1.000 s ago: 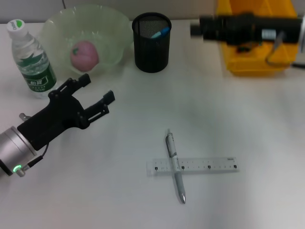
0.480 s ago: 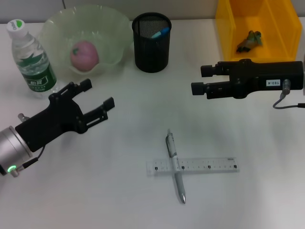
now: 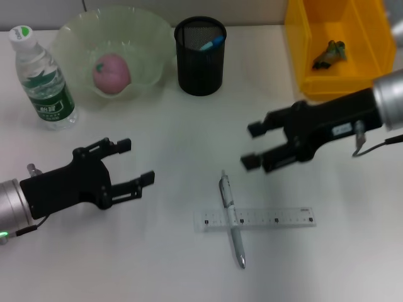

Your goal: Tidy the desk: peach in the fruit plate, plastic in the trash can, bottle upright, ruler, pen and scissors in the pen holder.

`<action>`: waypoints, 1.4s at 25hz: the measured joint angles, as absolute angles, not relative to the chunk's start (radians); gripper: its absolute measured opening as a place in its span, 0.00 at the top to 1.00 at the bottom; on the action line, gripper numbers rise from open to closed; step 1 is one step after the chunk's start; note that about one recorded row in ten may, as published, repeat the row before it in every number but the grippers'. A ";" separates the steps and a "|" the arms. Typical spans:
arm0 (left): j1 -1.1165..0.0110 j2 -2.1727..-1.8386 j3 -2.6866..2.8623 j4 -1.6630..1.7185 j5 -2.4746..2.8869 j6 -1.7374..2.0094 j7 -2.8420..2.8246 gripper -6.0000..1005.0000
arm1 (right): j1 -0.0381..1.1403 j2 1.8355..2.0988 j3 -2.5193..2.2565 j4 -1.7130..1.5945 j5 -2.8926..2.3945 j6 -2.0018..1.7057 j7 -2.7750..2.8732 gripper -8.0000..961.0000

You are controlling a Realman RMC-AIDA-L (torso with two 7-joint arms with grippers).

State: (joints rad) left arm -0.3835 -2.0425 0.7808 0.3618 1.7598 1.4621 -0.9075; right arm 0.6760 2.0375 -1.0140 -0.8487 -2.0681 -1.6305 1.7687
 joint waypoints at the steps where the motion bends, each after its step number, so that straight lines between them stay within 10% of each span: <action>1: -0.383 -2.041 0.781 0.367 1.774 1.467 -0.915 0.16 | 0.688 2.041 -1.031 -0.850 -2.083 -1.636 1.768 0.17; 35: -0.372 -1.994 0.752 0.417 1.874 1.597 -0.960 0.16 | 0.772 2.089 -1.657 -0.890 -2.132 -1.342 1.710 0.17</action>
